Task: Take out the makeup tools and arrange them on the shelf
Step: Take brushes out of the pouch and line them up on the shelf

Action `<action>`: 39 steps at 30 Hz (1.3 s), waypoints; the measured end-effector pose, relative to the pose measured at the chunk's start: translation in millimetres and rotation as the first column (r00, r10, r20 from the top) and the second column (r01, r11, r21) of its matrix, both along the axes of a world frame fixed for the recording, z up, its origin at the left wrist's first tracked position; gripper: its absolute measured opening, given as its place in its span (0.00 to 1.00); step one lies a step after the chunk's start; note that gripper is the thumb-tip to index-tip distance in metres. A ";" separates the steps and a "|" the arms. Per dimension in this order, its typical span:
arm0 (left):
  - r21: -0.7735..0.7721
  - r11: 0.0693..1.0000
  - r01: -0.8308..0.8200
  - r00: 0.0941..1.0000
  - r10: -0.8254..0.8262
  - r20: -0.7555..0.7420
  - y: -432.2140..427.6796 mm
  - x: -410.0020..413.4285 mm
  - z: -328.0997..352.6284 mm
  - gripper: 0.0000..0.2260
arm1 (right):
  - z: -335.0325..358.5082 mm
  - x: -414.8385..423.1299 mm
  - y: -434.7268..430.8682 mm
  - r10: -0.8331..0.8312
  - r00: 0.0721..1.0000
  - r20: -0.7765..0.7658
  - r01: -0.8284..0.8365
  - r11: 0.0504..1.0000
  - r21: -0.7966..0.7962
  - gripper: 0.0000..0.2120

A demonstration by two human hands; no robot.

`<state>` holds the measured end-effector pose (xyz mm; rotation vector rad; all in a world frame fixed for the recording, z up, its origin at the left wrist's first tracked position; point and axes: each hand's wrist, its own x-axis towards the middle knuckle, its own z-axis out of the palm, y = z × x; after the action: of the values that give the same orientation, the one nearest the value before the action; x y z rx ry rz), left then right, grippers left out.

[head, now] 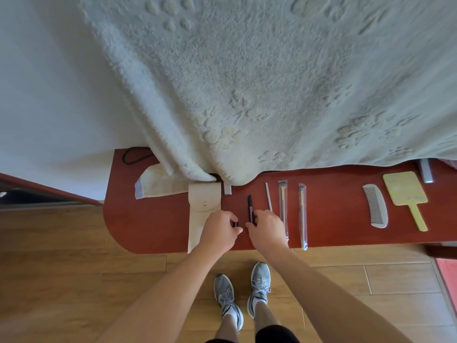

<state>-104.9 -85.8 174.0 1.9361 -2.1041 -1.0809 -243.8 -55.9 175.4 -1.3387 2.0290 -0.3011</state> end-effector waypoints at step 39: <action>-0.108 0.987 -0.118 0.962 0.087 -0.258 -10.0 -21.6 51.6 0.14 | 43.7 -23.2 10.7 -0.087 0.995 0.039 0.091 0.988 -0.127 0.08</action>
<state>-126.5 -95.8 225.6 1.7285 -1.8678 -1.0852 -267.1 -45.3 219.1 -1.3124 2.0742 -0.4986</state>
